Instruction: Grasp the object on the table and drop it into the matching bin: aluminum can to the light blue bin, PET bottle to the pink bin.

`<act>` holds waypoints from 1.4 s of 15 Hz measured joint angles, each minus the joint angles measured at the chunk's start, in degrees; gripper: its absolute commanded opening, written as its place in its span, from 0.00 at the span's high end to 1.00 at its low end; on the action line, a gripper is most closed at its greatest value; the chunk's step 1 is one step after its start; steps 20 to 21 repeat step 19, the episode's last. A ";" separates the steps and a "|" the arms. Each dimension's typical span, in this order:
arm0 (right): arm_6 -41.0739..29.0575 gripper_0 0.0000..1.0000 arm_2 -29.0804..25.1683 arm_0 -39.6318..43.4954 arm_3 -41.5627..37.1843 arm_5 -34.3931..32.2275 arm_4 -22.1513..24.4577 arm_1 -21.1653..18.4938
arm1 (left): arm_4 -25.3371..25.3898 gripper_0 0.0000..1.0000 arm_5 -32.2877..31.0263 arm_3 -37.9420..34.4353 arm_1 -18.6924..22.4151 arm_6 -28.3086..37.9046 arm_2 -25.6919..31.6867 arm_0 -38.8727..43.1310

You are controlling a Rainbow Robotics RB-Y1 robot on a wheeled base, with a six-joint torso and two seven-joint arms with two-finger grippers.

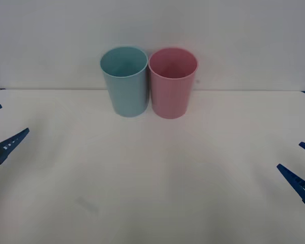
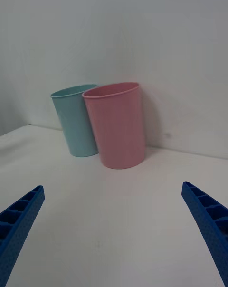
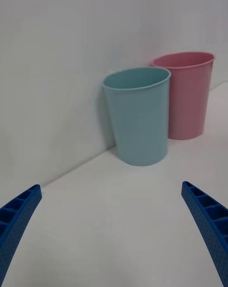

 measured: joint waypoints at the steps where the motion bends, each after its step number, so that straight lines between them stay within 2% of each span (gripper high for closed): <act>1: 0.00 0.00 0.00 0.00 0.00 0.00 0.00 0.00 | 0.68 0.00 -0.65 -0.50 0.00 -0.41 0.71 2.05; 4: 0.00 0.00 0.00 0.00 0.00 0.00 0.00 0.00 | 2.47 0.00 -3.30 -0.65 -0.08 -1.68 2.22 6.25; 8: 0.00 0.00 0.00 0.00 0.00 0.00 0.00 0.00 | 4.88 0.00 -3.62 -0.64 -0.08 -2.65 2.21 9.49; 21: 0.00 0.00 0.00 0.00 0.00 0.00 0.00 0.00 | 5.03 0.00 -3.65 -0.57 -0.09 -2.82 1.75 10.45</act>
